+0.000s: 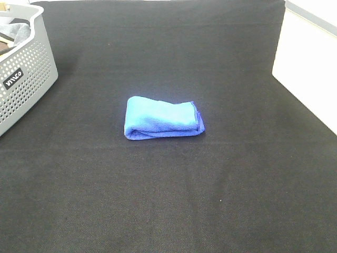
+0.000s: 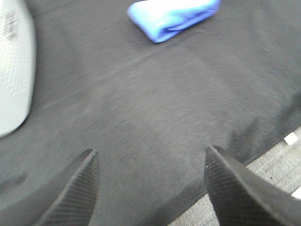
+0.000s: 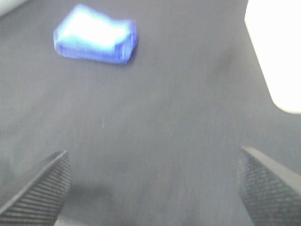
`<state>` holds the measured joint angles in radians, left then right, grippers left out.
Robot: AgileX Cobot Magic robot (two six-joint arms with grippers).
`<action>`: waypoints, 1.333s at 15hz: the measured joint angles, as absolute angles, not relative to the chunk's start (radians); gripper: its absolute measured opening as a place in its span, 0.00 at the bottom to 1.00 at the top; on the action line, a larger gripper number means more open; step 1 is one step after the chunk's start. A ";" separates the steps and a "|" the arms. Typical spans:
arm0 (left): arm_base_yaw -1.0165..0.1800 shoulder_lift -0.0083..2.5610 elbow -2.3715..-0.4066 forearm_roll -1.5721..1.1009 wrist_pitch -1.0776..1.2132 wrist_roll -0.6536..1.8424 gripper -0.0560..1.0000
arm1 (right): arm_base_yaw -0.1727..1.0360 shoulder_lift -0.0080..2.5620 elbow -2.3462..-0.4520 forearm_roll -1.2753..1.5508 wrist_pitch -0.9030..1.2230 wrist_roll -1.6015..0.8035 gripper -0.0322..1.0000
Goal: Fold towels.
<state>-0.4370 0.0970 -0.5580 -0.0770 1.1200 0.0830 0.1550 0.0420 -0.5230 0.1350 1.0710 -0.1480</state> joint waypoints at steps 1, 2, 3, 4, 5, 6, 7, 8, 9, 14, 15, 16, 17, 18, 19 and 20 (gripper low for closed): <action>-0.437 0.097 -0.543 -0.087 1.097 0.111 0.64 | 0.155 0.043 -0.512 0.135 1.071 -0.148 0.89; -0.437 0.097 -0.524 -0.093 1.075 0.131 0.64 | 0.155 0.043 -0.509 0.135 1.071 -0.148 0.89; -0.437 0.097 -0.507 -0.097 1.066 0.142 0.64 | 0.155 0.043 -0.509 0.135 1.071 -0.148 0.89; -0.437 0.097 -0.500 -0.098 1.064 0.146 0.64 | 0.155 0.043 -0.509 0.135 1.071 -0.148 0.89; -0.437 0.097 -0.500 -0.098 1.059 0.150 0.64 | 0.155 0.043 -0.509 0.135 1.071 -0.148 0.89; -0.437 0.097 -0.500 -0.098 1.058 0.156 0.64 | 0.155 0.043 -0.509 0.136 1.071 -0.148 0.89; -0.437 0.097 -0.500 -0.098 1.057 0.159 0.64 | 0.155 0.043 -0.509 0.136 1.071 -0.148 0.89; -0.437 0.097 -0.500 -0.098 1.057 0.161 0.64 | 0.155 0.043 -0.509 0.136 1.071 -0.148 0.89; -0.437 0.097 -0.500 -0.098 1.057 0.165 0.64 | 0.155 0.043 -0.509 0.136 1.071 -0.148 0.89; -0.437 0.097 -0.500 -0.098 1.057 0.164 0.64 | 0.155 0.043 -0.509 0.136 1.071 -0.148 0.89; -0.437 0.097 -0.500 -0.098 1.057 0.164 0.64 | 0.155 0.043 -0.509 0.136 1.071 -0.148 0.89; -0.436 0.097 -0.500 -0.098 1.057 0.164 0.64 | 0.155 0.043 -0.509 0.136 1.071 -0.148 0.89; -0.424 0.097 -0.500 -0.098 1.057 0.164 0.64 | 0.155 0.043 -0.509 0.136 1.071 -0.148 0.89; -0.393 0.097 -0.500 -0.098 1.057 0.164 0.64 | 0.155 0.043 -0.509 0.136 1.071 -0.148 0.89; -0.348 0.097 -0.500 -0.098 1.057 0.164 0.64 | 0.155 0.043 -0.509 0.137 1.071 -0.148 0.89; -0.286 0.097 -0.500 -0.098 1.057 0.164 0.64 | 0.145 0.043 -0.509 0.138 1.071 -0.148 0.89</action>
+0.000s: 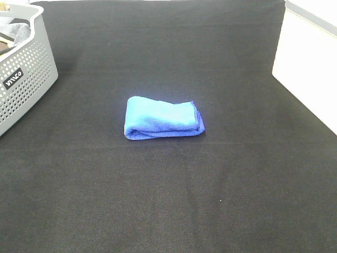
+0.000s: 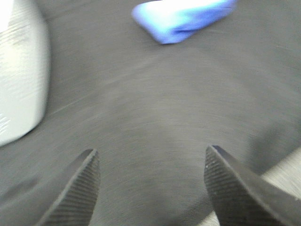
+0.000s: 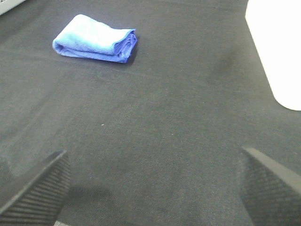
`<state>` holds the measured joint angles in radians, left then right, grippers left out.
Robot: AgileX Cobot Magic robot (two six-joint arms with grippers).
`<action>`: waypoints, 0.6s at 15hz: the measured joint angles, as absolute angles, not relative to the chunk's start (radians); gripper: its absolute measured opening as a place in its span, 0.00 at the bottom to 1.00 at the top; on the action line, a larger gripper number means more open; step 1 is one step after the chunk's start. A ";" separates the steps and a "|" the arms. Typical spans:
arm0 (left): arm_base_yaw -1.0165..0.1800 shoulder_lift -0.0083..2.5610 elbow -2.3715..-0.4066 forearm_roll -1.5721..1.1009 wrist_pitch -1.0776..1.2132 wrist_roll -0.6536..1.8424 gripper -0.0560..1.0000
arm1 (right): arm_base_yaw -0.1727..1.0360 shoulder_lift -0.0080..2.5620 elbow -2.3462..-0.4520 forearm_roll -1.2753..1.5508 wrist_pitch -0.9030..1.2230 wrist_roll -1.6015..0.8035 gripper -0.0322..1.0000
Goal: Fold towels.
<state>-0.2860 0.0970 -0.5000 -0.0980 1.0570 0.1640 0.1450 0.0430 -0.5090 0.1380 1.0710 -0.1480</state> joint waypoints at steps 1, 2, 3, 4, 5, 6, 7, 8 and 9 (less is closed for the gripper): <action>-0.219 0.093 -0.500 -0.098 1.057 0.164 0.64 | 0.119 0.043 -0.509 0.140 1.071 -0.148 0.89; -0.158 0.081 -0.500 -0.098 1.057 0.164 0.64 | 0.088 0.043 -0.509 0.143 1.071 -0.148 0.89; -0.099 0.059 -0.500 -0.098 1.056 0.164 0.64 | 0.063 0.043 -0.509 0.144 1.071 -0.148 0.89; -0.044 0.032 -0.500 -0.098 1.056 0.164 0.64 | 0.049 0.043 -0.509 0.145 1.071 -0.148 0.89; -0.011 0.008 -0.500 -0.098 1.056 0.164 0.64 | 0.046 0.043 -0.509 0.146 1.071 -0.148 0.89; 0.002 -0.004 -0.500 -0.098 1.056 0.164 0.64 | 0.046 0.043 -0.509 0.146 1.071 -0.148 0.89; 0.002 -0.005 -0.500 -0.098 1.056 0.164 0.64 | 0.046 0.043 -0.509 0.146 1.071 -0.148 0.89; 0.002 -0.005 -0.500 -0.098 1.056 0.164 0.64 | 0.046 0.041 -0.509 0.146 1.071 -0.148 0.89; 0.002 -0.005 -0.500 -0.098 1.056 0.164 0.64 | 0.046 0.027 -0.509 0.146 1.071 -0.148 0.89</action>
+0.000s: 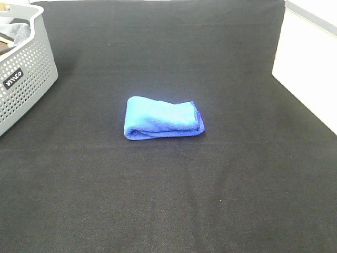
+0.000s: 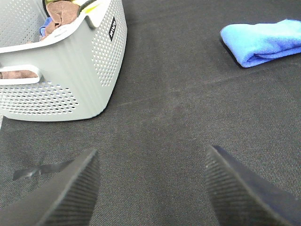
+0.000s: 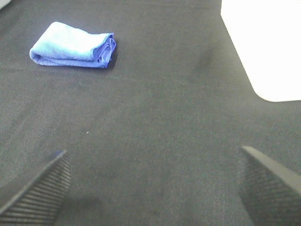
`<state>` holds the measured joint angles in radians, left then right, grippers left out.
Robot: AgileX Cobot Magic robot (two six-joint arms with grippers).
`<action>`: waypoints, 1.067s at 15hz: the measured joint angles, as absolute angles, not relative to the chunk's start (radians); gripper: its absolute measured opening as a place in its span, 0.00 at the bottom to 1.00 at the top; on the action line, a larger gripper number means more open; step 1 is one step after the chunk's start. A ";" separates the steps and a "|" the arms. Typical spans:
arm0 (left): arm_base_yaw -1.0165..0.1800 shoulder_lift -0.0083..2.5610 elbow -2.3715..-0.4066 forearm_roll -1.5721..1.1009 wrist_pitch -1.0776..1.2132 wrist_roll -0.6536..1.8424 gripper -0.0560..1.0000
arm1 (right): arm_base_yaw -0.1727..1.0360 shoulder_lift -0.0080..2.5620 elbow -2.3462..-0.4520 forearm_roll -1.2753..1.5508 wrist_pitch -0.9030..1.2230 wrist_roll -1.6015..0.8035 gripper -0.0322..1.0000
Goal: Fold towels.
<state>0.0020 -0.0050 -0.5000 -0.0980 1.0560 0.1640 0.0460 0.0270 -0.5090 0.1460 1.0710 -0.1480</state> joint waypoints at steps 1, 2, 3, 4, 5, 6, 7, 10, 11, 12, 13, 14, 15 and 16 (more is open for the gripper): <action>0.001 -0.005 -0.500 -0.098 1.056 0.164 0.64 | 0.046 0.011 -0.508 0.146 1.071 -0.148 0.88; -0.006 -0.005 -0.500 -0.097 1.056 0.164 0.64 | 0.046 -0.001 -0.508 0.146 1.070 -0.148 0.88; -0.011 -0.005 -0.500 -0.097 1.056 0.164 0.64 | 0.046 -0.003 -0.508 0.147 1.070 -0.148 0.88; -0.014 -0.006 -0.500 -0.097 1.056 0.164 0.64 | 0.046 -0.003 -0.508 0.148 1.070 -0.148 0.88; -0.014 -0.006 -0.500 -0.097 1.056 0.164 0.64 | 0.046 -0.003 -0.508 0.151 1.070 -0.148 0.88; -0.014 -0.006 -0.500 -0.097 1.056 0.164 0.64 | 0.046 -0.003 -0.508 0.151 1.070 -0.148 0.88; -0.014 -0.006 -0.500 -0.096 1.056 0.164 0.64 | 0.039 -0.003 -0.508 0.153 1.070 -0.148 0.88; -0.014 -0.006 -0.500 -0.096 1.056 0.164 0.64 | -0.021 -0.003 -0.508 0.154 1.070 -0.148 0.88; -0.014 -0.006 -0.500 -0.096 1.056 0.164 0.64 | -0.021 -0.003 -0.508 0.155 1.070 -0.148 0.88; -0.014 -0.006 -0.500 -0.096 1.056 0.164 0.64 | -0.019 -0.003 -0.508 0.155 1.070 -0.148 0.88; -0.014 -0.006 -0.500 -0.096 1.056 0.164 0.64 | -0.019 -0.003 -0.508 0.155 1.070 -0.148 0.88; -0.014 -0.006 -0.500 -0.096 1.056 0.164 0.64 | -0.019 -0.003 -0.508 0.155 1.070 -0.148 0.88; -0.014 -0.006 -0.500 -0.096 1.056 0.164 0.64 | -0.019 -0.003 -0.508 0.155 1.070 -0.148 0.88; -0.014 -0.006 -0.500 -0.096 1.056 0.164 0.64 | -0.019 -0.003 -0.508 0.155 1.070 -0.148 0.88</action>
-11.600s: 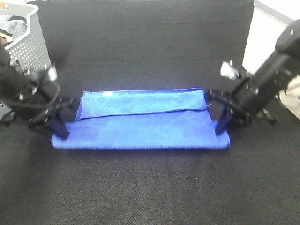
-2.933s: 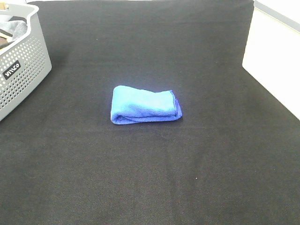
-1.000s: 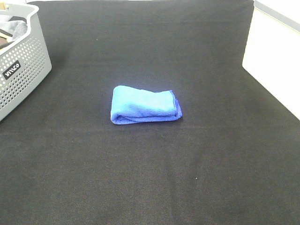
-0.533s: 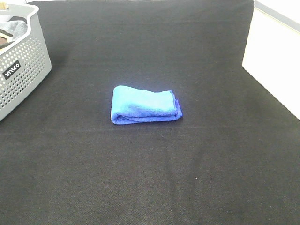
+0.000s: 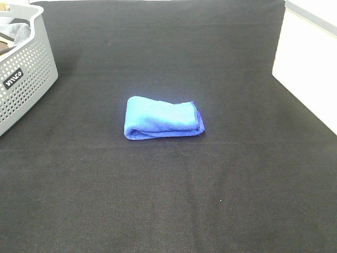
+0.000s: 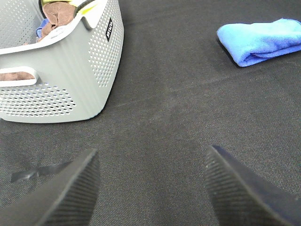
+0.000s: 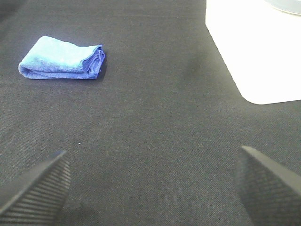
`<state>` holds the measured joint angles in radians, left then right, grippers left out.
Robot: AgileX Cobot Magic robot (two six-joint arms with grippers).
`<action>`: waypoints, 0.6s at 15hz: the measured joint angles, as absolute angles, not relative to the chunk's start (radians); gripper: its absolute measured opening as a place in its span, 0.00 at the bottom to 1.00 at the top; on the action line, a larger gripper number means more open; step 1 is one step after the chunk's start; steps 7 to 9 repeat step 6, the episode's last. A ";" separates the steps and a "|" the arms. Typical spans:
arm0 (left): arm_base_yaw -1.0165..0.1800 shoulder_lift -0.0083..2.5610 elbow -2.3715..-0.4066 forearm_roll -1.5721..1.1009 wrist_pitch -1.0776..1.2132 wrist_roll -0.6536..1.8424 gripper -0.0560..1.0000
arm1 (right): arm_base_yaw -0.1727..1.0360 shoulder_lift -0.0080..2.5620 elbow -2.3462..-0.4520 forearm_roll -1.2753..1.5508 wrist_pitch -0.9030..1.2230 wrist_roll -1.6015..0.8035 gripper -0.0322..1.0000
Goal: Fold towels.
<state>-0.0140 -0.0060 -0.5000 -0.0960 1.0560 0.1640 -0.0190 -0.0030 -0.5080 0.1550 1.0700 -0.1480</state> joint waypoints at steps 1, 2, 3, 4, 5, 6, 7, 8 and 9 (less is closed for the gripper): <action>-0.014 -0.006 -0.500 -0.096 1.056 0.164 0.64 | -0.019 -0.003 -0.508 0.155 1.070 -0.148 0.88; -0.014 -0.006 -0.500 -0.096 1.056 0.164 0.64 | -0.019 -0.003 -0.508 0.155 1.070 -0.148 0.88; -0.014 -0.006 -0.500 -0.096 1.056 0.164 0.64 | -0.019 -0.003 -0.508 0.155 1.070 -0.148 0.88; -0.014 -0.006 -0.500 -0.096 1.056 0.165 0.64 | -0.019 -0.003 -0.508 0.155 1.070 -0.148 0.88; -0.014 -0.006 -0.500 -0.096 1.056 0.165 0.64 | -0.019 -0.003 -0.508 0.155 1.070 -0.148 0.88; -0.014 -0.006 -0.500 -0.096 1.056 0.165 0.64 | -0.019 -0.003 -0.508 0.155 1.070 -0.148 0.88; -0.014 -0.006 -0.500 -0.096 1.056 0.165 0.64 | -0.019 -0.003 -0.508 0.155 1.070 -0.148 0.88; -0.014 -0.006 -0.500 -0.096 1.056 0.165 0.64 | -0.019 -0.003 -0.508 0.155 1.070 -0.148 0.88; -0.014 -0.006 -0.500 -0.096 1.056 0.165 0.64 | -0.019 -0.003 -0.508 0.155 1.070 -0.148 0.88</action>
